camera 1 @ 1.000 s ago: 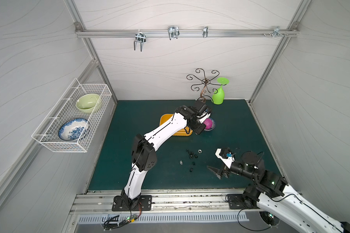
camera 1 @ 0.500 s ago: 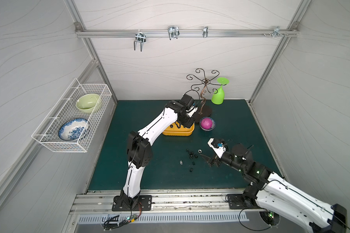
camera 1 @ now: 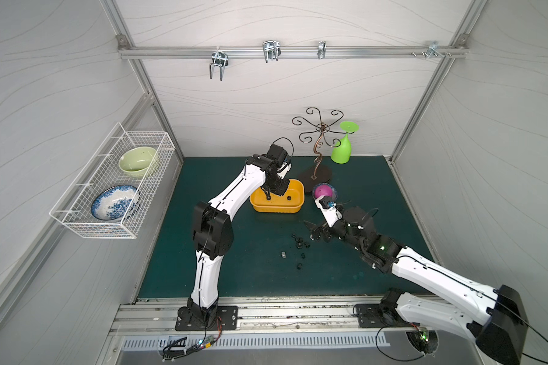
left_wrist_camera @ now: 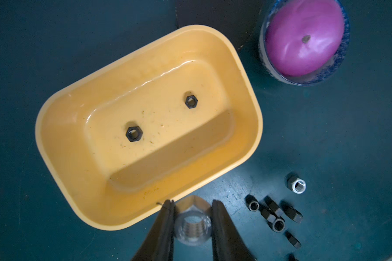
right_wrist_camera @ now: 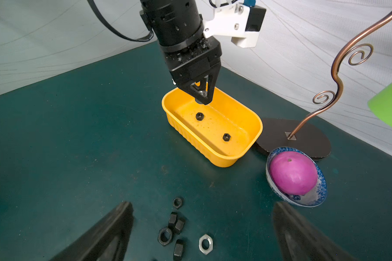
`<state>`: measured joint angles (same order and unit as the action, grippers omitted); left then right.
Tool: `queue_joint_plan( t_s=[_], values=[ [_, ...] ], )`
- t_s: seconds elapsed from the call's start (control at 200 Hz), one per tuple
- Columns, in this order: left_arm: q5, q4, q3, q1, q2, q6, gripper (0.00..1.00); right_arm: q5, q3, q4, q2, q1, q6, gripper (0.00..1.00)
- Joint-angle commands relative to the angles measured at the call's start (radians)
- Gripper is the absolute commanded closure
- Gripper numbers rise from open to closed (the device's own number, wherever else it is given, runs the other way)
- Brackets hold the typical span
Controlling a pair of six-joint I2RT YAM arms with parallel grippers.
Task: Put the nuts on the desktop into the storage box
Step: Place the nut in the storage box.
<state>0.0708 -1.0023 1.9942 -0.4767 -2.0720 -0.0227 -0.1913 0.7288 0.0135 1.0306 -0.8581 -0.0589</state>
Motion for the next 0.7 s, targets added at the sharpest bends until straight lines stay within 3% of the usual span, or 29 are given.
queue_joint_plan(
  t_s=[0.0, 0.235, 0.39, 0.695],
  values=[
    [-0.033, 0.054, 0.003, 0.020, -0.048, -0.007, 0.73, 0.012, 0.050, -0.014, 0.045, -0.011, 0.031, 0.01],
    [-0.051, 0.065, 0.058, 0.071, -0.149, -0.020, 0.73, -0.085, 0.145, 0.036, 0.239, -0.039, 0.061, 0.01],
    [-0.071, 0.093, 0.078, 0.096, -0.214, -0.021, 0.73, -0.076, 0.213, 0.049, 0.356, -0.039, 0.112, 0.01],
    [-0.091, 0.152, 0.086, 0.101, -0.264, -0.042, 0.73, -0.085, 0.282, 0.056, 0.462, -0.039, 0.140, 0.01]
  ],
)
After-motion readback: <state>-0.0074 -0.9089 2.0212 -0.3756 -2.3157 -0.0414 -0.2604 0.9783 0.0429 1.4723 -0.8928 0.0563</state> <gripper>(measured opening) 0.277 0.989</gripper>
